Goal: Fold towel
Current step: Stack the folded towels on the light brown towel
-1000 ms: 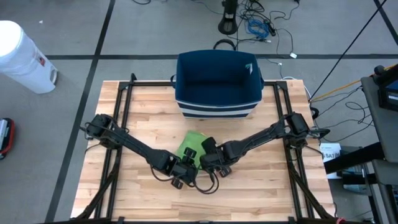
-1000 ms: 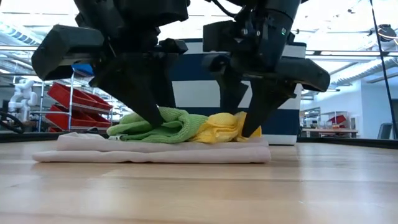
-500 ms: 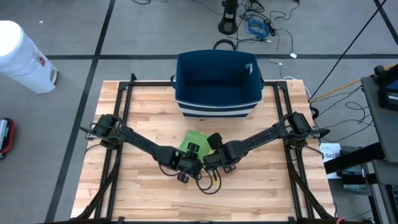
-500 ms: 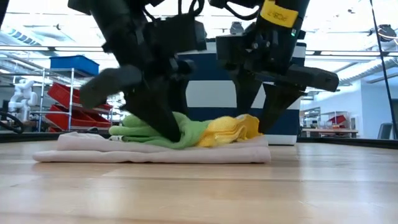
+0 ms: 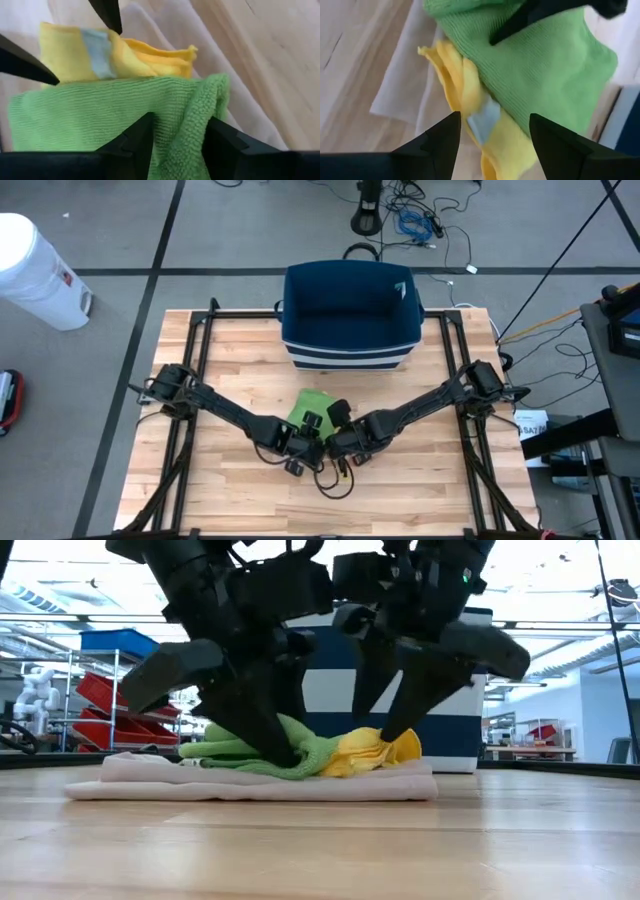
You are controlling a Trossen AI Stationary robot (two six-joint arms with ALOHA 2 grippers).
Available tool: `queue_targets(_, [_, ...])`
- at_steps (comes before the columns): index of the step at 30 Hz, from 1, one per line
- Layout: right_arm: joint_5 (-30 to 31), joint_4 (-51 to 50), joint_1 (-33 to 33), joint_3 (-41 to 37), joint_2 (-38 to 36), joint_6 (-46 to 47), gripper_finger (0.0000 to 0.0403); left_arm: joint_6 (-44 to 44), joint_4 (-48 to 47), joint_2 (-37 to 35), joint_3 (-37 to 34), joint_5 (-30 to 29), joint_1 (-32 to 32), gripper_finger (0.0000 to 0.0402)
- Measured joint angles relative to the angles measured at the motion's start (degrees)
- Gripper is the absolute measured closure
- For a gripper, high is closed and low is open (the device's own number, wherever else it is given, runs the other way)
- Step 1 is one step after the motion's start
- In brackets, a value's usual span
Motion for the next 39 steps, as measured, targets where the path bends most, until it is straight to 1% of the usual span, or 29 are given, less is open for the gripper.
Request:
queue_targets(3, [-0.26,5.24,0.07,-2.84,0.0,-2.41,0.0181,0.28,-0.95,0.04,-0.09,0.37,-0.14,0.0248])
queue_targets(5, [-1.73,8.41,0.07,-4.85,0.0,-3.83,0.0181,-0.36,-0.75,0.04,-0.09,0.19,0.01,0.0248])
queue_targets(8, [-1.55,12.67,0.13,-7.28,0.02,-5.18,0.0181,-0.68,-0.75,0.04,-0.09,-0.12,0.17,0.0248])
queue_targets(16, [-1.26,19.81,-0.18,-9.49,0.04,-9.77,0.0181,-0.76,-0.89,0.04,-0.09,-0.19,0.67,0.0248])
queue_targets(22, [-0.87,25.04,-0.81,-11.89,0.07,-11.38,0.0181,-1.38,-1.59,0.04,-0.09,-0.18,1.09,0.0248])
queue_targets(27, [0.41,24.47,-0.79,-11.96,-0.04,-10.82,0.0181,-1.23,-1.94,0.04,-0.09,-0.23,1.2,0.0248])
queue_targets(35, [-2.4,25.66,-0.68,-11.87,-4.54,-10.41,0.0181,-2.08,-1.44,-0.02,0.09,-0.22,0.92,0.0248])
queue_targets(39, [-2.53,20.95,-0.68,-11.87,-7.99,-8.14,0.0181,-1.69,-1.9,-0.02,0.11,-1.2,0.09,0.0248])
